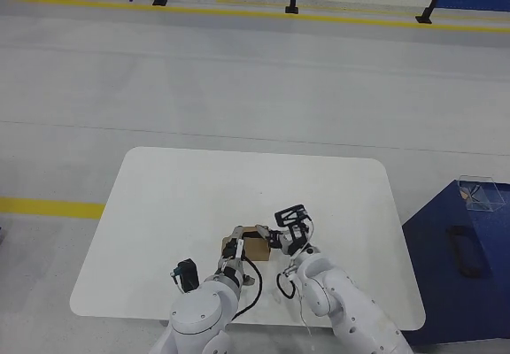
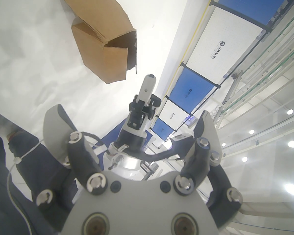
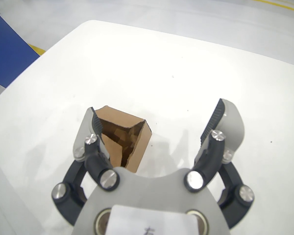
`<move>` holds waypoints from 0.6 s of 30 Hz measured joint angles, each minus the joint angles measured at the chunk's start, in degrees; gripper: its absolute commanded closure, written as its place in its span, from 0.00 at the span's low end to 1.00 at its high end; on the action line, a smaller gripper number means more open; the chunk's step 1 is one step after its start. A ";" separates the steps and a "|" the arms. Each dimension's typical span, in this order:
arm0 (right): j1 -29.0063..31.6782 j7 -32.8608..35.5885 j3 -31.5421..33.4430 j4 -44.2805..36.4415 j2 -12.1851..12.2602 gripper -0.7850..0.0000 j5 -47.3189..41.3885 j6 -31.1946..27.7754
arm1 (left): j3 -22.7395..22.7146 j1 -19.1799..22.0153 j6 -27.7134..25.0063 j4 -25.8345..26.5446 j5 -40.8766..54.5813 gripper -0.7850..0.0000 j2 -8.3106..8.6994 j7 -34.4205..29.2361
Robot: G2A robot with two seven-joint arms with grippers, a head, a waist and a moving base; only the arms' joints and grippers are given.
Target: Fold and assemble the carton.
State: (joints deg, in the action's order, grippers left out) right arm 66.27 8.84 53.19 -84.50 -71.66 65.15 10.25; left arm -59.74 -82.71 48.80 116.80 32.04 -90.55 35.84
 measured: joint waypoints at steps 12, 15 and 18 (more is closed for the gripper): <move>-2.87 -3.09 -4.99 8.20 -3.06 0.00 2.25 5.00 | 0.00 0.00 0.00 0.00 0.00 0.00 0.00 0.00; -3.04 -3.09 -5.21 8.94 -3.53 0.00 2.22 5.27 | 0.00 0.00 0.00 0.00 0.00 0.00 0.00 0.00; -3.06 -3.08 -5.03 9.30 -3.89 0.00 1.93 5.33 | 0.00 0.00 0.00 0.00 0.00 0.00 0.00 0.00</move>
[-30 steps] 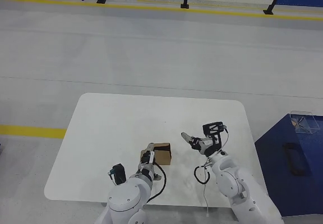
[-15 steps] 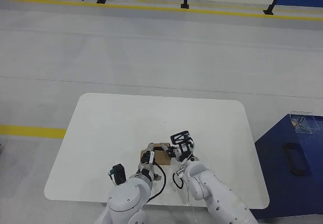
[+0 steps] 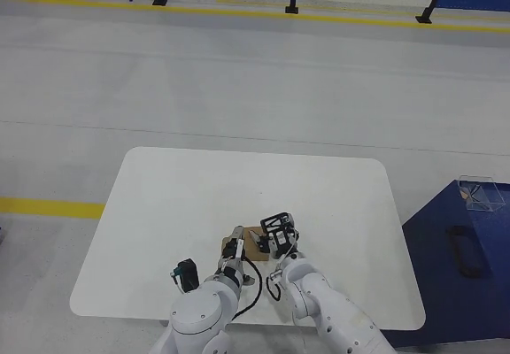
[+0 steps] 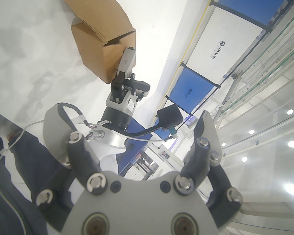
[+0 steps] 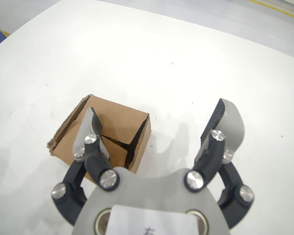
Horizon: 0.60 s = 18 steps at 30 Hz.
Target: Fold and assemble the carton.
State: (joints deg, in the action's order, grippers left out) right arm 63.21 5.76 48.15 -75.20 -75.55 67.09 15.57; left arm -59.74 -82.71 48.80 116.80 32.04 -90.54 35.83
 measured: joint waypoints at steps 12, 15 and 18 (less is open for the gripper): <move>0.41 0.74 1.42 -0.56 -0.80 0.00 1.44 0.19 | 0.00 0.00 0.00 0.00 0.00 0.00 0.00 0.00; 1.17 0.46 3.43 -2.72 -0.58 0.00 0.69 -0.47 | 0.00 0.00 0.00 0.00 0.00 0.00 0.00 0.00; 2.37 0.94 6.66 -5.97 -0.05 0.00 -1.06 -2.00 | 0.00 0.00 0.00 0.00 0.00 0.00 0.00 0.00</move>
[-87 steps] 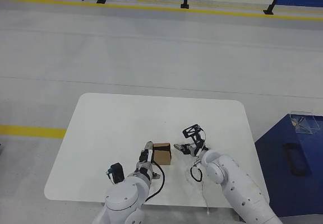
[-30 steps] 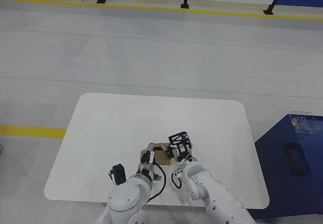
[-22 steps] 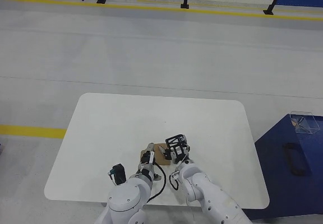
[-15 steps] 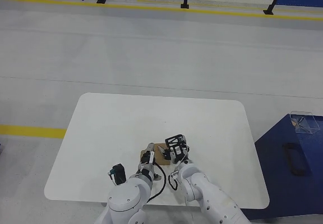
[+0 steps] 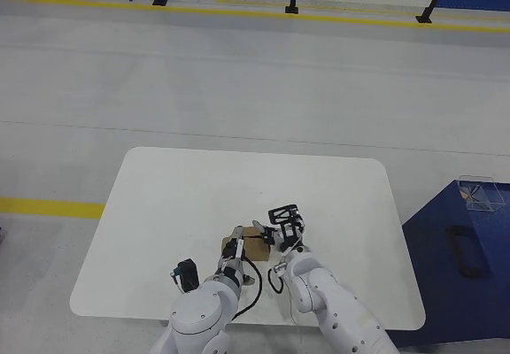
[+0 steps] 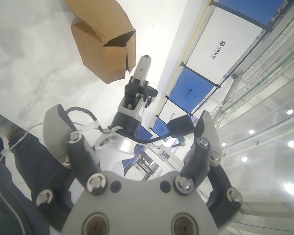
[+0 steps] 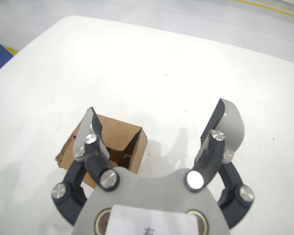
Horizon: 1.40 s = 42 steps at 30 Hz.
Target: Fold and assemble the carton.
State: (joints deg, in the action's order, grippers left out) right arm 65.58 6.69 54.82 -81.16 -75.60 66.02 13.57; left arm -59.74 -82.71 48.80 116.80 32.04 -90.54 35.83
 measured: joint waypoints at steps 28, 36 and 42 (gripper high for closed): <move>3.49 4.57 9.57 -7.14 1.36 0.00 -4.82 -6.09 | -1.43 -5.83 -19.76 -7.88 -10.07 0.00 2.13 -16.27; 3.25 4.59 8.68 -6.84 1.16 0.00 -3.39 -6.87 | -0.17 -6.54 -29.83 -11.50 -15.05 0.00 2.44 -19.89; 3.25 4.59 8.69 -6.84 1.16 0.00 -3.41 -6.86 | -0.17 -6.54 -29.75 -11.49 -15.05 0.00 2.44 -19.89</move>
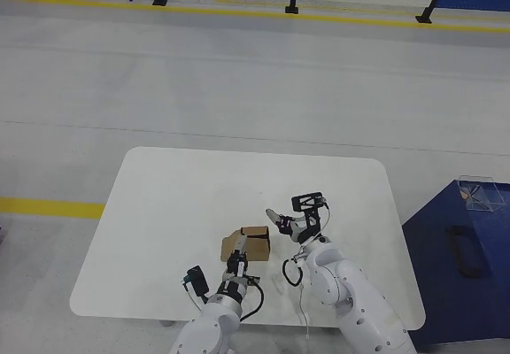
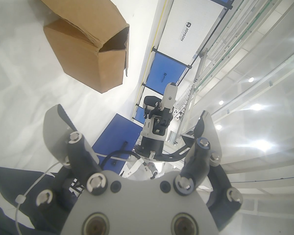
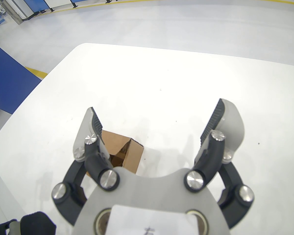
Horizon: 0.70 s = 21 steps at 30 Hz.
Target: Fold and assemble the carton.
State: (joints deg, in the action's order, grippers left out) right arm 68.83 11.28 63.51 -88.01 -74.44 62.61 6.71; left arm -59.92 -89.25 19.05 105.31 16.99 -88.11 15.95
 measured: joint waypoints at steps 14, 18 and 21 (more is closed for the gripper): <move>0.00 0.00 0.00 0.00 0.00 0.00 0.00 0.00 | 0.00 0.00 0.00 0.00 0.00 0.00 0.00 0.00; 0.03 0.01 0.00 0.00 0.00 0.00 -0.04 -0.04 | 0.02 0.00 0.00 -0.01 -0.03 0.00 0.01 -0.03; 0.49 0.57 0.60 -0.61 0.21 0.00 0.32 -1.66 | 0.19 -0.11 -1.17 0.52 -3.16 0.00 0.20 0.12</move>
State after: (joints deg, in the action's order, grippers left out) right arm 69.32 11.85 64.11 -88.62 -74.23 62.94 5.05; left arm -59.72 -89.36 17.89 105.82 13.83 -87.90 16.07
